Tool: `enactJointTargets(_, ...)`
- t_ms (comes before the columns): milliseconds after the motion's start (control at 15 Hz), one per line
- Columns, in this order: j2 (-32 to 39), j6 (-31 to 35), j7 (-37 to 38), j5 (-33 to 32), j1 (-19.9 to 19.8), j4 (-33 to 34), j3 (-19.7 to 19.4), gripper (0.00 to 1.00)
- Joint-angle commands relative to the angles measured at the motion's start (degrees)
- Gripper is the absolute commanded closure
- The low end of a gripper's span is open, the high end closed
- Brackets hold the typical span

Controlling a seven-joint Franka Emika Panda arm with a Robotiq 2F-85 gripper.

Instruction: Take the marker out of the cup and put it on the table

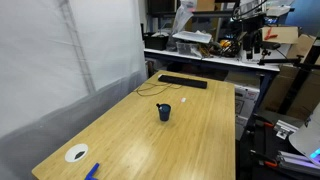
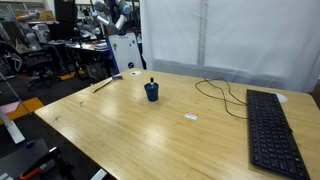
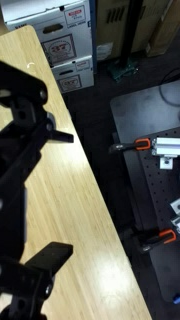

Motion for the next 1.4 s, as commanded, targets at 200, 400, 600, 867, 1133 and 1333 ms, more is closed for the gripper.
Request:
enactJointTargets(200, -0.1, 0.0, 0.1, -0.1, 0.2, 0.2, -0.2, 0.0)
enactJointTargets(400, -0.1, 0.0, 0.1, -0.1, 0.2, 0.2, -0.2, 0.0)
enactJointTargets(600, -0.1, 0.0, 0.1, -0.1, 0.2, 0.2, -0.2, 0.0)
enactJointTargets(867, 0.0, 5.4, -5.9, -2.5, 2.2, 1.6, 0.0, 0.0)
enactJointTargets(1133, 0.8, 11.4, -11.1, -2.4, 4.5, 3.1, -0.4, 0.0)
enactJointTargets(1333, 1.9, 19.2, -15.6, 0.4, 7.3, 2.2, -0.7, 0.0)
